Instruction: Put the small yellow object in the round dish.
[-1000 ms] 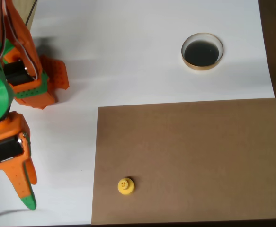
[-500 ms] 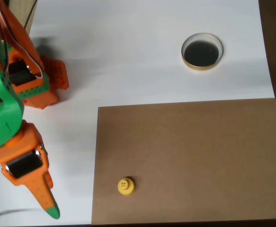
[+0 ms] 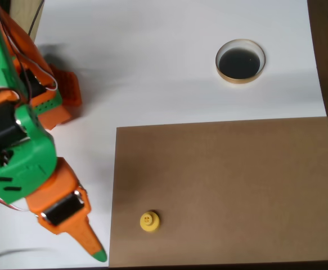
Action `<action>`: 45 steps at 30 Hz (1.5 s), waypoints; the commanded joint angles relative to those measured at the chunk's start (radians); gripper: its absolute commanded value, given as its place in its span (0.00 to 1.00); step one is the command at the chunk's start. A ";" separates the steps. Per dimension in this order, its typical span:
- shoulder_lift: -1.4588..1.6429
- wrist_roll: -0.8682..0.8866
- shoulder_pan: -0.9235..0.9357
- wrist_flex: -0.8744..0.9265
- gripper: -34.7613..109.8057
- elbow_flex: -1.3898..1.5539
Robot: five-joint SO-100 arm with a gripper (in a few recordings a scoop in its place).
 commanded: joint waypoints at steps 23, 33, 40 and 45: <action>-0.313 0.040 -0.181 0.120 0.43 -0.316; -0.448 0.067 -0.206 0.143 0.42 -0.403; -0.492 0.089 -0.232 0.147 0.42 -0.425; -0.522 0.103 -0.245 0.144 0.41 -0.436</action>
